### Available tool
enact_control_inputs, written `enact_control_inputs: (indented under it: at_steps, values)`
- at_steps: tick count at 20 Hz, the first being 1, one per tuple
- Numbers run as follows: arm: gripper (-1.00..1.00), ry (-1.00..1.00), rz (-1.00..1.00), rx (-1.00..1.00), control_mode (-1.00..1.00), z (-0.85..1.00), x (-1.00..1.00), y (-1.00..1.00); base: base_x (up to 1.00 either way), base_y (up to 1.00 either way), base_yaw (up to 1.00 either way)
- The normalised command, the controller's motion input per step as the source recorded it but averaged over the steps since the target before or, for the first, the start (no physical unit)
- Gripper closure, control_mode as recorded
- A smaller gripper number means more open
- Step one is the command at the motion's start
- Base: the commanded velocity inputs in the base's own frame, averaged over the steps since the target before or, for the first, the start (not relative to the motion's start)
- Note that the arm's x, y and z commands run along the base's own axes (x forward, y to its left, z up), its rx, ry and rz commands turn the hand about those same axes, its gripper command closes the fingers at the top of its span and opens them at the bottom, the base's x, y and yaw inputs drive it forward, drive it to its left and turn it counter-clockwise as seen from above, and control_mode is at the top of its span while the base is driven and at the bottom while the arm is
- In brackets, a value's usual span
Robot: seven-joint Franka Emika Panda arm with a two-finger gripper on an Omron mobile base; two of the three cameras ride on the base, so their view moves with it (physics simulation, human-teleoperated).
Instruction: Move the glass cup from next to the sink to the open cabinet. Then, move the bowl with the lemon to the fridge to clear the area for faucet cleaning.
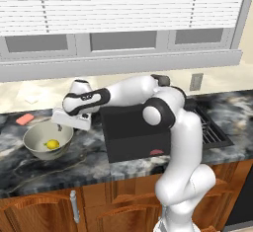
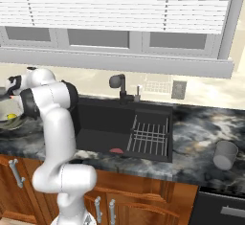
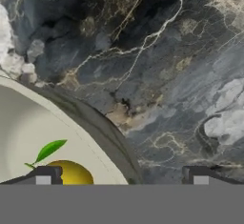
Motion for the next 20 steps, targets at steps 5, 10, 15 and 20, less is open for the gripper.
enact_control_inputs:
  at_steps: [5, 10, 15, 20]
  values:
    - [-1.00, 0.00, 0.00, 0.00, -1.00, -0.25, 0.00, 0.15, 0.00, 0.00, 0.00]
    - [1.00, 0.00, 0.00, 0.02, -1.00, -0.06, 0.00, 0.05, 0.00, 0.00, 0.00]
    - [1.00, -0.04, 0.00, 0.00, -1.00, 0.01, -0.11, 0.00, 0.00, 0.00, 0.00]
    - [1.00, -0.11, 0.00, 0.02, -1.00, 0.44, -0.23, -0.05, 0.00, 0.00, 0.00]
